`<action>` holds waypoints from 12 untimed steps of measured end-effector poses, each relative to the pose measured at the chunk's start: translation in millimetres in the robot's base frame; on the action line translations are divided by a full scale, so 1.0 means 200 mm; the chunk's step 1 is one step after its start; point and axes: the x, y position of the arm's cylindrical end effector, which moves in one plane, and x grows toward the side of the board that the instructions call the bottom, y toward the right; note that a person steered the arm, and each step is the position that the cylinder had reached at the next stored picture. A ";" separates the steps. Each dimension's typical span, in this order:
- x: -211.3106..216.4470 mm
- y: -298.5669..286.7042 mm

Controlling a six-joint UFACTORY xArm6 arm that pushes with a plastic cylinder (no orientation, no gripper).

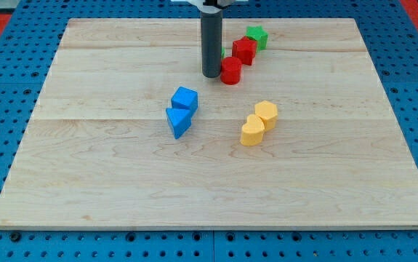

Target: Place blue triangle above the yellow heart

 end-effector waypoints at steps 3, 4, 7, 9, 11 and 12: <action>0.30 -0.02; 0.14 -0.25; 0.42 -0.14; 0.31 -0.35; 0.19 0.13; 0.35 0.20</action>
